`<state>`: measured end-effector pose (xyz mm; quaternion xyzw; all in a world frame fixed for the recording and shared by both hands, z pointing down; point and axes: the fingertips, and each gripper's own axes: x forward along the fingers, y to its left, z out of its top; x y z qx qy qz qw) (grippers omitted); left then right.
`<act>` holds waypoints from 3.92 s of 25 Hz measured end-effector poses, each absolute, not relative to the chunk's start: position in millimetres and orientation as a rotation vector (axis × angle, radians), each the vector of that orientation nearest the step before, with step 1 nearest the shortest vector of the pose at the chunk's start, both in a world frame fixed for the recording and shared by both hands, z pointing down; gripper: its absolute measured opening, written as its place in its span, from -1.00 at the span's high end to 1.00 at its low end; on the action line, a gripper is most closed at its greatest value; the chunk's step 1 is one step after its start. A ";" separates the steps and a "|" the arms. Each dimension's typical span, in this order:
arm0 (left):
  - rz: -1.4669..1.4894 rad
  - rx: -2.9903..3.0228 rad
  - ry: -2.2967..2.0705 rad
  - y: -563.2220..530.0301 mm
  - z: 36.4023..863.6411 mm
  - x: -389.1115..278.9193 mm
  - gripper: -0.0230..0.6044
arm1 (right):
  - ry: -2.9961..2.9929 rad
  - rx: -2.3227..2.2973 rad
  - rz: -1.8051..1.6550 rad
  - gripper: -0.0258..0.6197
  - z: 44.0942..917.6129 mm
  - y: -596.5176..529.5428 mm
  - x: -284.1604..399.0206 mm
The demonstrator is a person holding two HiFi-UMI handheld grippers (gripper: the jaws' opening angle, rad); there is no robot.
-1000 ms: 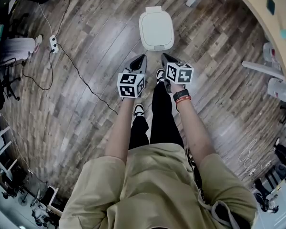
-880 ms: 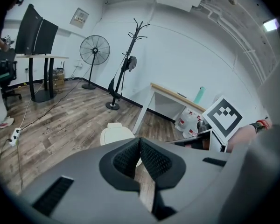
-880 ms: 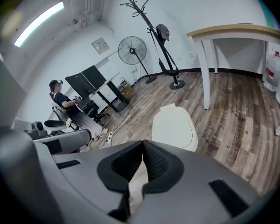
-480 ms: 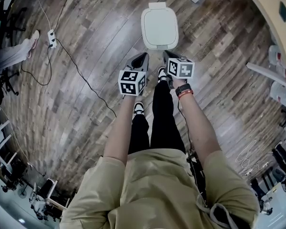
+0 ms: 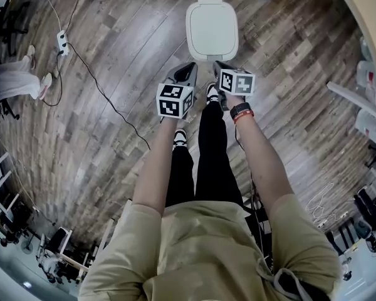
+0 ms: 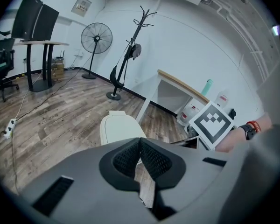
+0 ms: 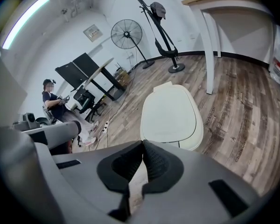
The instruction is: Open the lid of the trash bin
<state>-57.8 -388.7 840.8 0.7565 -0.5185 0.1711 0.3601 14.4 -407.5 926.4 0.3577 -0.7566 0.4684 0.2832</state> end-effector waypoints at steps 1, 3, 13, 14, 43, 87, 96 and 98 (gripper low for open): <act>0.443 1.949 -1.335 -389.7 846.4 -57.7 0.85 | -2.022 0.954 1.265 0.91 932.6 -408.8 13.7; 0.450 1.948 -1.331 -391.2 857.7 -56.9 0.85 | -2.011 0.950 1.313 0.91 945.0 -409.6 13.9; 0.519 1.977 -1.250 -396.0 912.9 -52.5 0.85 | -1.986 0.924 1.368 0.91 1005.6 -408.7 5.9; 0.524 1.971 -1.251 -395.5 919.0 -53.1 0.85 | -1.986 0.921 1.369 0.91 1010.5 -409.0 7.7; 0.516 1.896 -1.267 -387.5 968.4 -44.5 0.85 | -1.961 0.870 1.377 0.88 1065.2 -415.7 21.9; 0.521 1.814 -1.305 -353.4 917.2 -60.6 0.85 | -1.947 0.872 1.356 0.88 1001.7 -398.7 32.6; 0.544 1.872 -1.327 -332.9 815.5 -71.6 0.85 | -1.995 0.909 1.318 0.88 891.6 -369.0 31.4; 0.544 1.881 -1.334 -324.1 792.2 -70.2 0.85 | -2.002 0.942 1.326 0.88 870.4 -357.6 34.8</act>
